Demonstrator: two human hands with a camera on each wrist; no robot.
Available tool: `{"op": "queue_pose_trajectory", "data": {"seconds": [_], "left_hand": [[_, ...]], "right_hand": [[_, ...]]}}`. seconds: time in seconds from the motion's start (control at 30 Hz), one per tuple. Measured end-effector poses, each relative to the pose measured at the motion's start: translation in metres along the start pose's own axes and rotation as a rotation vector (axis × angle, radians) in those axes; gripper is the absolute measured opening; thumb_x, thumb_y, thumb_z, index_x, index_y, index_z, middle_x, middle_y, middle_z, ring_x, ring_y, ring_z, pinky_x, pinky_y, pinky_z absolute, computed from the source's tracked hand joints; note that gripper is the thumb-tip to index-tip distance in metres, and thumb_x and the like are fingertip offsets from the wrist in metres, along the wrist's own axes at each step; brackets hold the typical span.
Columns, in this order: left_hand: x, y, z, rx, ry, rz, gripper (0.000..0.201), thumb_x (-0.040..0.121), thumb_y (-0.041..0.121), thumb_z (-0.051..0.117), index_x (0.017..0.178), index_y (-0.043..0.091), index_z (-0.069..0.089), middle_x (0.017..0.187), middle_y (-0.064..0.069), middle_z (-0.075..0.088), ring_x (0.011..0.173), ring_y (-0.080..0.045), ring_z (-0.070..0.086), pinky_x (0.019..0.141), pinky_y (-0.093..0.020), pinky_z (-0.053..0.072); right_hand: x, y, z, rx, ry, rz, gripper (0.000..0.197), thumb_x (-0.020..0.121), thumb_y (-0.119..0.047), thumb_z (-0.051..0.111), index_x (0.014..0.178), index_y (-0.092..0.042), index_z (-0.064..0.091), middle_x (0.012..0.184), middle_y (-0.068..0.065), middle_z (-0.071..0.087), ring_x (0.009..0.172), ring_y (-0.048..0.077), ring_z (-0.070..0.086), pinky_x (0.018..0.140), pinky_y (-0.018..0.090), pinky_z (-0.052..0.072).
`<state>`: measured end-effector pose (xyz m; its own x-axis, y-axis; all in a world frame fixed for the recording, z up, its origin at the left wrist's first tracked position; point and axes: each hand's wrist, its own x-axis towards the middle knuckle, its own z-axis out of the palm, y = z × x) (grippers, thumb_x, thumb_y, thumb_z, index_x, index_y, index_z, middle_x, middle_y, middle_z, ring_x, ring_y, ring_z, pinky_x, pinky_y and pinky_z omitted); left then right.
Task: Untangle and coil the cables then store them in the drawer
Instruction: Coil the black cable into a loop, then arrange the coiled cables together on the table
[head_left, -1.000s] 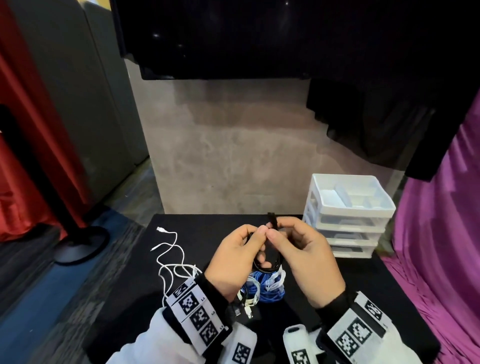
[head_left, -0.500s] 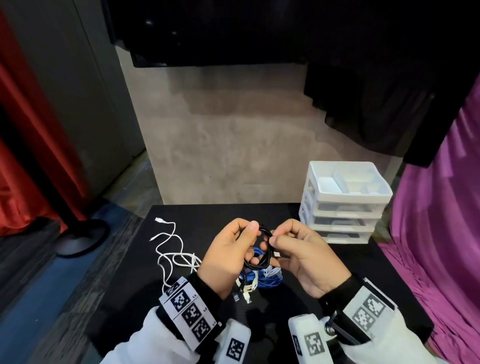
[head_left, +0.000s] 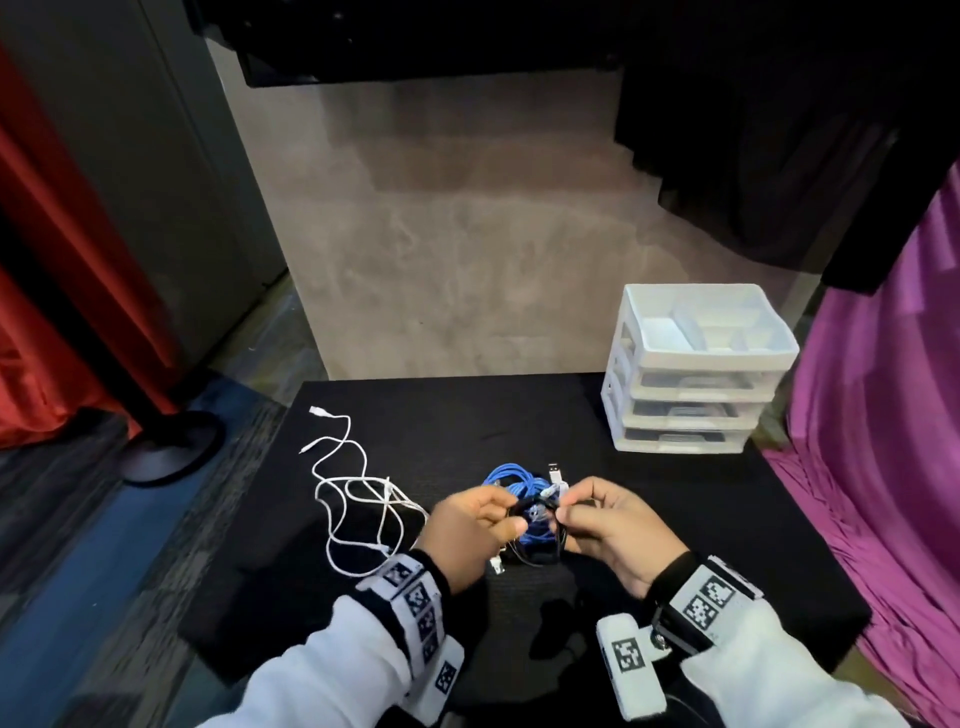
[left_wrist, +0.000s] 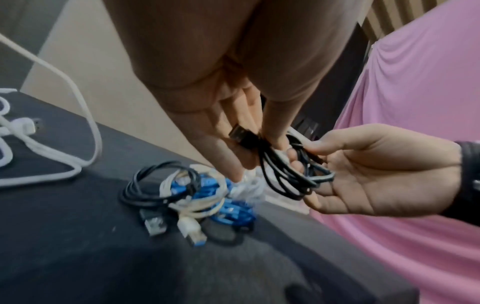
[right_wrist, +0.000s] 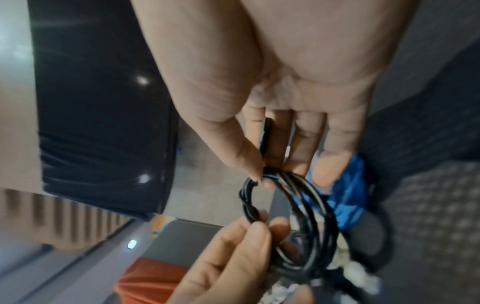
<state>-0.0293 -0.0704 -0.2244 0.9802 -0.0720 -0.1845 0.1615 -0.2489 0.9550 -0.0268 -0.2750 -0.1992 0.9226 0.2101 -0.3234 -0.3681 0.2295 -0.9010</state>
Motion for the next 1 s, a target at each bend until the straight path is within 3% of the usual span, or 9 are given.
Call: {"op": "queue_pose_trajectory", "data": {"seconds": [0.1, 0.23, 0.47, 0.57, 0.67, 0.77, 0.87, 0.93, 1.0], "left_hand": [[0.006, -0.023, 0.013, 0.334, 0.043, 0.035, 0.019, 0.087, 0.026, 0.078, 0.104, 0.030, 0.072, 0.090, 0.015, 0.070, 0.078, 0.011, 0.062, 0.083, -0.014, 0.047], [0.001, -0.033, 0.012, 0.594, 0.084, 0.063, 0.023, 0.090, 0.043, 0.067, 0.112, 0.039, 0.069, 0.103, 0.026, 0.071, 0.097, 0.005, 0.064, 0.093, -0.017, 0.046], [0.008, -0.045, 0.010, 0.475, 0.037, 0.169, 0.020, 0.095, 0.021, 0.064, 0.112, 0.031, 0.070, 0.108, 0.016, 0.066, 0.094, 0.006, 0.062, 0.084, -0.002, 0.040], [0.008, -0.044, 0.001, 0.453, 0.039, 0.154, 0.015, 0.096, 0.029, 0.063, 0.105, 0.040, 0.070, 0.088, 0.016, 0.072, 0.075, 0.004, 0.063, 0.079, -0.014, 0.048], [0.005, -0.044, -0.019, 0.444, 0.145, 0.177, 0.014, 0.096, 0.032, 0.061, 0.103, 0.039, 0.072, 0.093, 0.015, 0.073, 0.075, 0.000, 0.068, 0.080, -0.023, 0.055], [-0.002, -0.044, -0.044, 0.453, 0.421, 0.166, 0.004, 0.095, 0.032, 0.064, 0.098, 0.031, 0.067, 0.091, 0.015, 0.067, 0.074, 0.000, 0.064, 0.072, -0.016, 0.049], [-0.003, -0.039, -0.066, 0.308, 0.681, -0.053, 0.023, 0.089, 0.043, 0.070, 0.096, 0.025, 0.057, 0.090, 0.007, 0.063, 0.074, -0.005, 0.059, 0.067, -0.020, 0.041], [0.006, -0.044, -0.076, 0.250, 0.646, -0.282, 0.037, 0.085, 0.055, 0.071, 0.094, 0.021, 0.059, 0.087, 0.005, 0.067, 0.076, -0.008, 0.061, 0.073, -0.026, 0.044], [0.017, -0.052, -0.080, 0.191, 0.534, -0.349, 0.042, 0.082, 0.061, 0.068, 0.085, 0.020, 0.064, 0.073, 0.005, 0.070, 0.070, -0.015, 0.066, 0.077, -0.036, 0.056]], "right_hand": [[0.020, 0.025, -0.019, -0.123, 0.054, 0.089, 0.019, 0.091, 0.011, 0.067, 0.087, -0.007, 0.062, 0.076, 0.009, 0.068, 0.068, 0.016, 0.068, 0.056, 0.026, 0.056], [0.044, 0.048, -0.037, -0.172, 0.157, 0.144, 0.018, 0.089, 0.014, 0.067, 0.086, -0.004, 0.064, 0.074, 0.011, 0.066, 0.067, 0.019, 0.066, 0.057, 0.031, 0.056], [0.066, 0.060, -0.029, -0.246, 0.213, 0.084, 0.015, 0.083, 0.012, 0.076, 0.084, -0.001, 0.071, 0.075, 0.014, 0.063, 0.070, 0.027, 0.057, 0.066, 0.033, 0.055], [0.068, 0.062, -0.029, -0.311, 0.218, 0.036, 0.018, 0.080, 0.005, 0.083, 0.084, -0.010, 0.074, 0.078, 0.011, 0.066, 0.078, 0.029, 0.060, 0.082, 0.044, 0.054], [0.064, 0.062, -0.032, -0.469, 0.233, -0.047, 0.021, 0.077, -0.008, 0.088, 0.086, -0.024, 0.076, 0.091, 0.002, 0.075, 0.085, 0.022, 0.069, 0.092, 0.042, 0.056], [0.056, 0.057, -0.033, -0.605, 0.280, -0.129, 0.016, 0.084, -0.014, 0.084, 0.089, -0.024, 0.073, 0.098, -0.002, 0.074, 0.096, 0.019, 0.070, 0.093, 0.031, 0.052], [0.052, 0.052, -0.029, -0.845, 0.380, -0.234, 0.012, 0.089, -0.025, 0.078, 0.092, -0.033, 0.069, 0.108, -0.007, 0.064, 0.108, 0.019, 0.058, 0.101, 0.032, 0.043], [0.048, 0.047, -0.018, -0.945, 0.413, -0.294, 0.011, 0.091, -0.027, 0.073, 0.098, -0.035, 0.068, 0.113, -0.008, 0.059, 0.113, 0.020, 0.048, 0.099, 0.027, 0.033], [0.044, 0.040, -0.003, -0.971, 0.397, -0.385, 0.010, 0.093, -0.027, 0.070, 0.099, -0.036, 0.069, 0.116, -0.009, 0.060, 0.114, 0.019, 0.047, 0.099, 0.027, 0.032]]}}
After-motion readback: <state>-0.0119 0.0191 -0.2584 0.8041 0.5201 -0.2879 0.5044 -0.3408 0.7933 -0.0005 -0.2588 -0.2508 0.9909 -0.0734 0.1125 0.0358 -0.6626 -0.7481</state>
